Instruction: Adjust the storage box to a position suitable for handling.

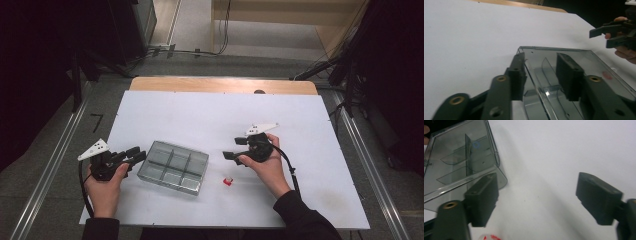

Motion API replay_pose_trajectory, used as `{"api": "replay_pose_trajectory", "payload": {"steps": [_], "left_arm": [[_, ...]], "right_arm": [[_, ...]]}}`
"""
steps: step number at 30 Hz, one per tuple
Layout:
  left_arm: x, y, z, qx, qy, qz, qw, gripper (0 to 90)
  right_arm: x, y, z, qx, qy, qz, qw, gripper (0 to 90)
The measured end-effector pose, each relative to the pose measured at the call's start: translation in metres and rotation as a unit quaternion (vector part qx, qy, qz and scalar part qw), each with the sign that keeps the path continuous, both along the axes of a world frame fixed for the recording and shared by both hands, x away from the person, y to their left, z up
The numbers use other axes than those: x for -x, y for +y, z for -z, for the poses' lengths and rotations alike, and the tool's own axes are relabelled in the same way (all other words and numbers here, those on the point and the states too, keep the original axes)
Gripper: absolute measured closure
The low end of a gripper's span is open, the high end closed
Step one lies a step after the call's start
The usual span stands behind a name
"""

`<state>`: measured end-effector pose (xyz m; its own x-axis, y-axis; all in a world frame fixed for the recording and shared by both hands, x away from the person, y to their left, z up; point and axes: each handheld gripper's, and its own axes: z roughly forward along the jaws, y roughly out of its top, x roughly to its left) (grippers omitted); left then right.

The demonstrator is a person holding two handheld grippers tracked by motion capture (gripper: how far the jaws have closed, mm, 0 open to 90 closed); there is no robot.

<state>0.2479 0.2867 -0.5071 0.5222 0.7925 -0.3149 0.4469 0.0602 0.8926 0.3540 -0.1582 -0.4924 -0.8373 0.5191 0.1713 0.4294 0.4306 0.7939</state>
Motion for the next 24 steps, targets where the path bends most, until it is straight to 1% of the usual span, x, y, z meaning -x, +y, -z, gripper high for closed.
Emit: {"api": "replay_pose_trajectory", "payload": {"steps": [3, 6, 9, 12, 14, 15, 16, 17, 21, 23, 24], "left_arm": [[-0.006, 0.002, 0.000, -0.010, 0.006, -0.004, 0.9999, 71.4], [-0.012, 0.005, 0.001, -0.014, 0.013, -0.014, 0.9997, 82.3], [-0.017, 0.006, 0.003, -0.023, 0.023, -0.021, 0.9992, 90.0], [-0.018, 0.010, 0.007, -0.028, 0.039, -0.026, 0.9985, 90.0], [-0.018, 0.013, 0.011, -0.023, 0.047, -0.029, 0.9982, 90.0], [-0.018, 0.014, 0.013, -0.021, 0.051, -0.029, 0.9981, 90.0], [-0.018, 0.014, 0.015, -0.023, 0.055, -0.026, 0.9979, 90.0], [-0.018, 0.013, 0.017, -0.025, 0.058, -0.021, 0.9978, 90.0], [-0.019, 0.012, 0.021, -0.019, 0.072, -0.004, 0.9972, 90.0], [-0.019, 0.010, 0.022, -0.024, 0.077, 0.006, 0.9967, 90.0], [-0.018, 0.008, 0.022, -0.025, 0.081, 0.011, 0.9964, 90.0]], "right_arm": [[0.007, -0.009, 0.001, -0.008, -0.005, 0.008, 0.9999, 9.0], [0.014, -0.017, 0.003, -0.016, -0.014, 0.012, 0.9997, 5.5], [0.023, -0.024, 0.004, -0.021, -0.019, 0.015, 0.9995, 0.6], [0.032, -0.032, 0.005, -0.024, -0.029, 0.019, 0.9991, 0.0], [0.038, -0.039, 0.005, -0.024, -0.038, 0.027, 0.9986, 0.0], [0.040, -0.043, 0.005, -0.028, -0.039, 0.029, 0.9984, 0.0], [0.044, -0.050, 0.007, -0.035, -0.044, 0.034, 0.9978, 0.0], [0.044, -0.050, 0.007, -0.035, -0.044, 0.034, 0.9978, 0.0], [0.053, -0.064, 0.012, -0.047, -0.046, 0.047, 0.9967, 0.0], [0.057, -0.071, 0.015, -0.056, -0.046, 0.051, 0.9961, 0.0], [0.058, -0.074, 0.016, -0.054, -0.047, 0.054, 0.9960, 0.0]]}}
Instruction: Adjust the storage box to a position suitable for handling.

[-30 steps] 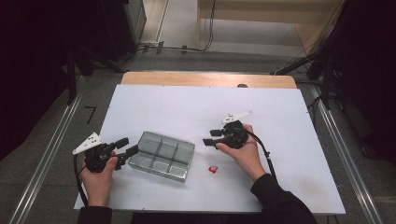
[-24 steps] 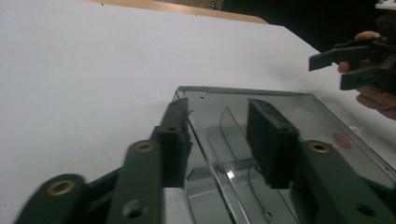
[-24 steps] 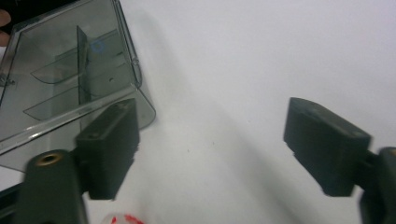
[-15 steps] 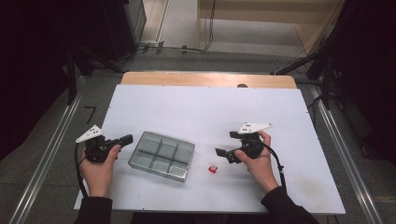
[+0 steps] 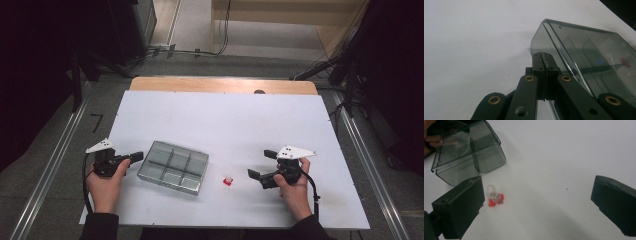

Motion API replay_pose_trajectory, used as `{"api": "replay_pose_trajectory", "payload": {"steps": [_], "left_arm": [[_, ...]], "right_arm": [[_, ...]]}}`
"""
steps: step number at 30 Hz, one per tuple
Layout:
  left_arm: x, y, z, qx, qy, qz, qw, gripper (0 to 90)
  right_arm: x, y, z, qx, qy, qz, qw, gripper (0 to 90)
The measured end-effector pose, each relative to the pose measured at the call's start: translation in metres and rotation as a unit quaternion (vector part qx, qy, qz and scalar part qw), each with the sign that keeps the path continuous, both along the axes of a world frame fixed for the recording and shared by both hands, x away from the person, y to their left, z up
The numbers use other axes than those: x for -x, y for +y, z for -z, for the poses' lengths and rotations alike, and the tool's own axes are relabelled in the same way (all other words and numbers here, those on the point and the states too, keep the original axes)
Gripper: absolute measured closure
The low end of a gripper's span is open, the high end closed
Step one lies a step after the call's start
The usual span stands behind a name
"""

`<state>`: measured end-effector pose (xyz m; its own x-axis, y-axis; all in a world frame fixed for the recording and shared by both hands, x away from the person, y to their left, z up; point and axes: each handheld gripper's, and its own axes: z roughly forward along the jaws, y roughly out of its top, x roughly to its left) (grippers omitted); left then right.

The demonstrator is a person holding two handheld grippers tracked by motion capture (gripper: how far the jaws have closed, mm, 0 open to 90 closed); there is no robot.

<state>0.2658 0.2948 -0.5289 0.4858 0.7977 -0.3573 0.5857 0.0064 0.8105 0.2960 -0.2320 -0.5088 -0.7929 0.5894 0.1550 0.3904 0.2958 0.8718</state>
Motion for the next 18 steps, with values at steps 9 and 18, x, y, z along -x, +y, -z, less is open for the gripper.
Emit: {"api": "replay_pose_trajectory", "payload": {"steps": [9, 18], "left_arm": [[0.007, -0.004, 0.002, 0.011, 0.011, 0.015, 0.9998, 90.0], [0.013, -0.003, 0.000, 0.020, 0.015, 0.013, 0.9996, 90.0]], "right_arm": [[0.007, -0.005, 0.000, -0.004, -0.002, 0.006, 1.0000, 0.0], [0.013, 0.006, -0.003, 0.000, -0.008, -0.010, 0.9999, 0.0]]}}
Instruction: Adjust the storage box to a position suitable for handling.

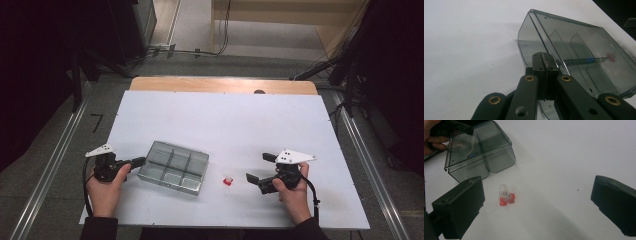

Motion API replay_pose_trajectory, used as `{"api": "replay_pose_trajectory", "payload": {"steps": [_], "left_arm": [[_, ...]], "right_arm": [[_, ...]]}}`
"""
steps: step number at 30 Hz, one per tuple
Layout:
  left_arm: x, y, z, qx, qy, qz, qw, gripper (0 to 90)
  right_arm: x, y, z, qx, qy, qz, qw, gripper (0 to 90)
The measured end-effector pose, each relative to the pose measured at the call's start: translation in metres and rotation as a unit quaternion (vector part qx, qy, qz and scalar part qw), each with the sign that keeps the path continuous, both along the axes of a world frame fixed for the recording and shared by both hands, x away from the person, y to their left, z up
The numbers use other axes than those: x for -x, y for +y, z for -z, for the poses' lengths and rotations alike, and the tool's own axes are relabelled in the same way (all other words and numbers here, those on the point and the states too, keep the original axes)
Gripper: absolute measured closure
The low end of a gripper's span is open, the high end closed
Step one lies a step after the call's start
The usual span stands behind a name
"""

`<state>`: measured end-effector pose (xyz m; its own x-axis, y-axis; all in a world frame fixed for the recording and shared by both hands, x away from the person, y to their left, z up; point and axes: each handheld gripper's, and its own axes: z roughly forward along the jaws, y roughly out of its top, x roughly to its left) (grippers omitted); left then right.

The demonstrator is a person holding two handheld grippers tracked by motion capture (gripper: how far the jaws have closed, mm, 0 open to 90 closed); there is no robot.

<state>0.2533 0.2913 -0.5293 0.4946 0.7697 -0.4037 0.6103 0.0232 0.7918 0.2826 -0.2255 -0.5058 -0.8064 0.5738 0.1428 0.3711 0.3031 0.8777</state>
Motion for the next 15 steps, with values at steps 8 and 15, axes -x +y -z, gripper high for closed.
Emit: {"api": "replay_pose_trajectory", "payload": {"steps": [8, 15], "left_arm": [[0.008, -0.009, -0.002, -0.017, 0.005, 0.026, 0.9995, 90.0], [0.015, -0.011, -0.001, -0.019, 0.011, 0.035, 0.9991, 90.0]], "right_arm": [[0.005, 0.010, -0.001, 0.002, -0.003, -0.014, 0.9999, 0.0], [0.012, 0.023, -0.003, 0.006, -0.001, -0.035, 0.9994, 1.7]]}}
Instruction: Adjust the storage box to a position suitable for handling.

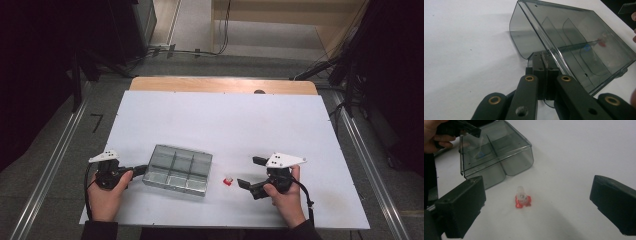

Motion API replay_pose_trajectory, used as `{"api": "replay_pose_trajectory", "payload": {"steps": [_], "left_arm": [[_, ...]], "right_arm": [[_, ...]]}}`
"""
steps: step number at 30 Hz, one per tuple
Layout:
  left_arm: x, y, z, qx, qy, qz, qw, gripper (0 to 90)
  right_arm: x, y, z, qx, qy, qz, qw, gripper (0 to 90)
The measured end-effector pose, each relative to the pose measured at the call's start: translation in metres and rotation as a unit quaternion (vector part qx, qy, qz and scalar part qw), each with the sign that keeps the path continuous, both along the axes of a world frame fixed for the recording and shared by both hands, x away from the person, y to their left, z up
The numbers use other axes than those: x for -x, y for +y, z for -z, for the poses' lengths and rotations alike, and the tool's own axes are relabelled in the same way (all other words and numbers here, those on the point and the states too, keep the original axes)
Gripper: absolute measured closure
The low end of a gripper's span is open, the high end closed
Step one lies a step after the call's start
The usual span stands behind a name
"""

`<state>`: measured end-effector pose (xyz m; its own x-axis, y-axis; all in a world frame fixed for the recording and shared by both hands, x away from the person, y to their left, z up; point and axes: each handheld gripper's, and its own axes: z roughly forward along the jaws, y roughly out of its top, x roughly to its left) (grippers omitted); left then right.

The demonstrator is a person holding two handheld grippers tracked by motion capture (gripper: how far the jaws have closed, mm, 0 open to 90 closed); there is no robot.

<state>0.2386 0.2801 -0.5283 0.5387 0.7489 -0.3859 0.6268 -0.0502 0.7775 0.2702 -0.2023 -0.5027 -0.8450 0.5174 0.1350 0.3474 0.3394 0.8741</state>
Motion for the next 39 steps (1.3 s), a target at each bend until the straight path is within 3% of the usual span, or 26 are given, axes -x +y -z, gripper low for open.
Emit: {"api": "replay_pose_trajectory", "payload": {"steps": [5, 8, 9, 11, 14, 22, 26, 32, 39], "left_arm": [[0.004, -0.004, 0.000, -0.001, 0.003, 0.009, 1.0000, 90.0], [0.006, -0.006, 0.000, -0.002, 0.005, 0.013, 0.9999, 90.0], [0.007, -0.006, -0.001, -0.002, 0.004, 0.014, 0.9999, 90.0], [0.009, -0.006, -0.001, -0.002, 0.005, 0.015, 0.9999, 90.0], [0.012, -0.007, -0.001, 0.000, 0.006, 0.018, 0.9998, 90.0], [0.021, -0.015, -0.001, -0.005, 0.005, 0.029, 0.9996, 90.0], [0.024, -0.018, -0.001, -0.003, 0.003, 0.035, 0.9994, 90.0], [0.027, -0.023, 0.000, -0.001, 0.003, 0.043, 0.9991, 90.0], [0.027, -0.031, 0.000, -0.006, 0.000, 0.056, 0.9984, 90.0]], "right_arm": [[0.006, 0.012, 0.000, 0.001, 0.005, -0.025, 0.9997, 10.7], [0.012, 0.025, 0.003, 0.011, 0.011, -0.046, 0.9988, 27.8], [0.014, 0.031, 0.005, 0.019, 0.013, -0.050, 0.9985, 39.2], [0.016, 0.034, 0.006, 0.025, 0.014, -0.052, 0.9982, 43.8], [0.019, 0.042, 0.009, 0.041, 0.018, -0.059, 0.9972, 58.5], [0.019, 0.042, 0.012, 0.061, 0.013, -0.063, 0.9960, 73.4], [0.017, 0.040, 0.015, 0.071, 0.023, -0.081, 0.9940, 79.5], [0.013, 0.036, 0.016, 0.062, 0.040, -0.094, 0.9928, 85.2], [0.011, 0.032, 0.017, 0.072, 0.040, -0.095, 0.9921, 87.8]]}}
